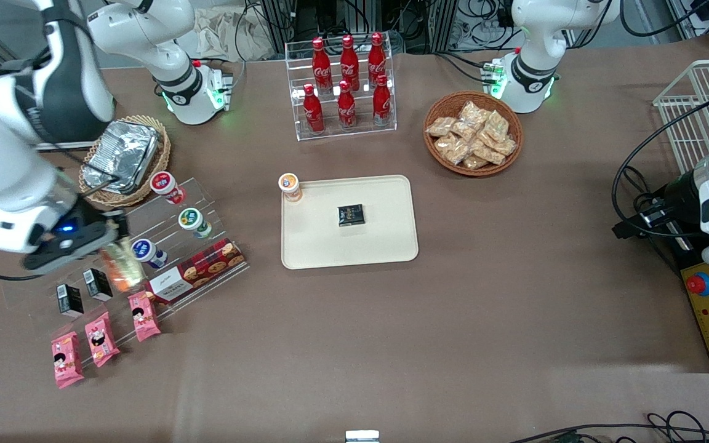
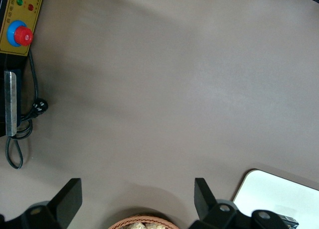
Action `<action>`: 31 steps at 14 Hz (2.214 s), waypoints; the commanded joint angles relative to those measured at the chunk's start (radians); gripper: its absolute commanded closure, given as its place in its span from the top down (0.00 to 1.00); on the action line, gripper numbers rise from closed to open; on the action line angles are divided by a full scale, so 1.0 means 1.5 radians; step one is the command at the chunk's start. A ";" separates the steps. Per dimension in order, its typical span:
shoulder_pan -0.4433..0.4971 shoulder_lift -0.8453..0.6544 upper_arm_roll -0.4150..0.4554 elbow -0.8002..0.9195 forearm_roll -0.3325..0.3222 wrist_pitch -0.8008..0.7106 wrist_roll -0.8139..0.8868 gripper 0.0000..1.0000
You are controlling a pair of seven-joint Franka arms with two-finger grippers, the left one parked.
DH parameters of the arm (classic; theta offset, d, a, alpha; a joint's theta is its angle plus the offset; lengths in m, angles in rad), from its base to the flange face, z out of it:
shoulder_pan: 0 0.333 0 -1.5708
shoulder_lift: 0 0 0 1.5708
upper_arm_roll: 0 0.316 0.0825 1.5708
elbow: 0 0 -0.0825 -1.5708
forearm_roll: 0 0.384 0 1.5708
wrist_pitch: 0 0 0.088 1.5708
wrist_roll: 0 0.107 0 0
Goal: Place sandwich on tray
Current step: 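Carry the held sandwich over to the cream tray beside the black box, then lower the sandwich onto the tray and open the right gripper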
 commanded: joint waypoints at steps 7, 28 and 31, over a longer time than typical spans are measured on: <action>0.265 0.110 -0.007 0.017 0.001 0.109 -0.037 0.00; 0.337 0.390 0.070 0.017 0.002 0.370 -0.315 0.00; 0.336 0.398 0.070 0.030 0.008 0.370 -0.293 0.64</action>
